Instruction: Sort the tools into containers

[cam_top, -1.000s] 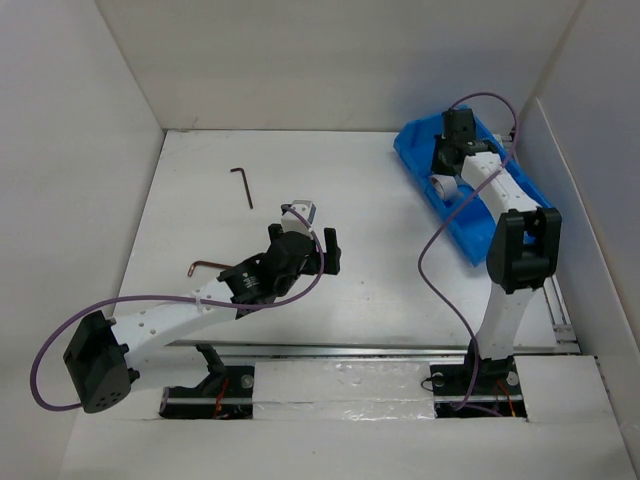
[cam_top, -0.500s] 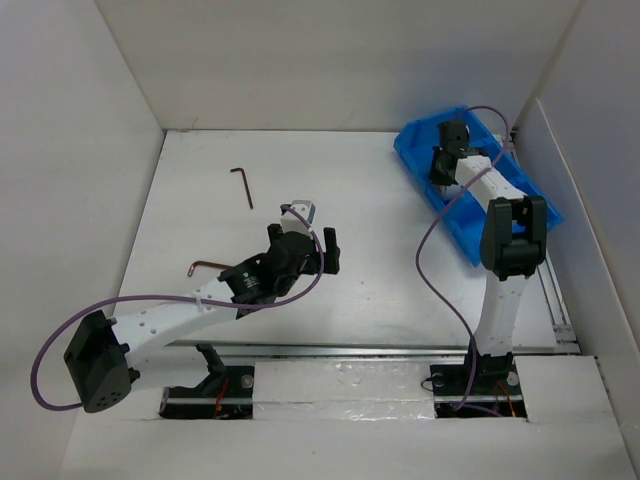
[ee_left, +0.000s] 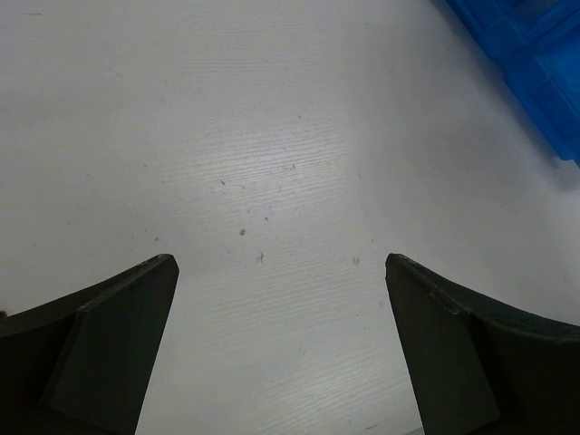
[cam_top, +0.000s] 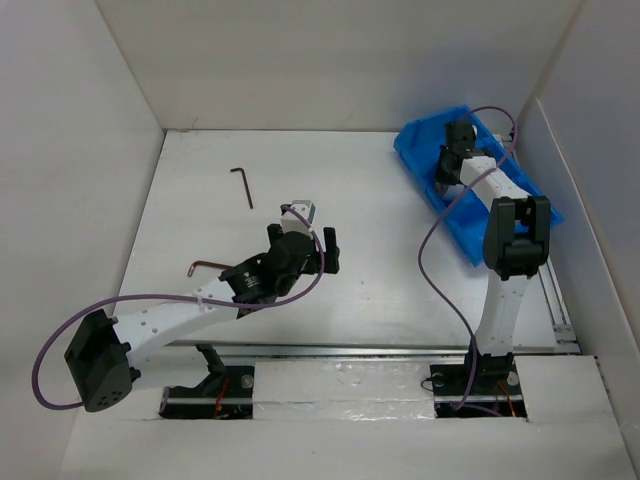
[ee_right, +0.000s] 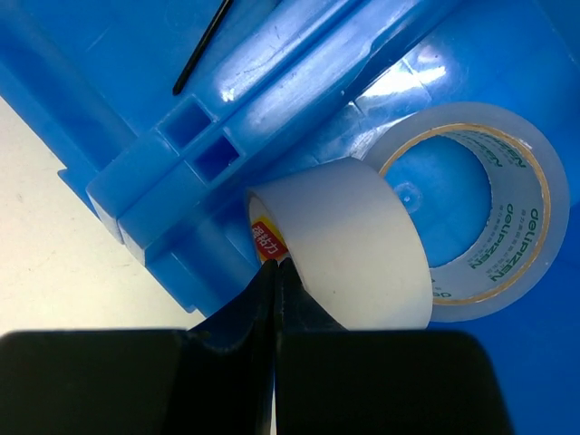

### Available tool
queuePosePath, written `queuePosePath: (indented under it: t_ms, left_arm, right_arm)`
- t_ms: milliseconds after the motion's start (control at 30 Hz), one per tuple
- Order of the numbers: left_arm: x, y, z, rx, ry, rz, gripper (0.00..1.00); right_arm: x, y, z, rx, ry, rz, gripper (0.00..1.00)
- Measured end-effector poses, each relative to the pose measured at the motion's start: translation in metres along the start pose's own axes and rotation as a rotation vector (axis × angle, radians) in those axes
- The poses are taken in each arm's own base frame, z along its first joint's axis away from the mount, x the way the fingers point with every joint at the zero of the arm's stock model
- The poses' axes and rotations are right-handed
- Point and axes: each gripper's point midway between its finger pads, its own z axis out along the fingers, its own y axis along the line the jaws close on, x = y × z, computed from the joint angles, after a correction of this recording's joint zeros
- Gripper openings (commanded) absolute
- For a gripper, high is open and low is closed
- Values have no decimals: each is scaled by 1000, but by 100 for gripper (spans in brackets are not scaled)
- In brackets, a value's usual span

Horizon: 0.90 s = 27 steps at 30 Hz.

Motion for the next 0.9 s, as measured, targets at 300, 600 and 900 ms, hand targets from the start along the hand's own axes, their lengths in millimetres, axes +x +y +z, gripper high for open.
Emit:
queuePosePath:
  t_ms: [300,600,900]
  left_arm:
    - [1,2,2,-12,1,-2,99]
    - [3,4,4,-26,1,2,99]
    - [18,13,15,-84,35,27,99]
  right_arm:
    - [-8,-4,0,-9,-21,17,0]
    - [-42,5,-44,-74,-131,37,0]
    - [-79,26,-172,-209,-381,47,0]
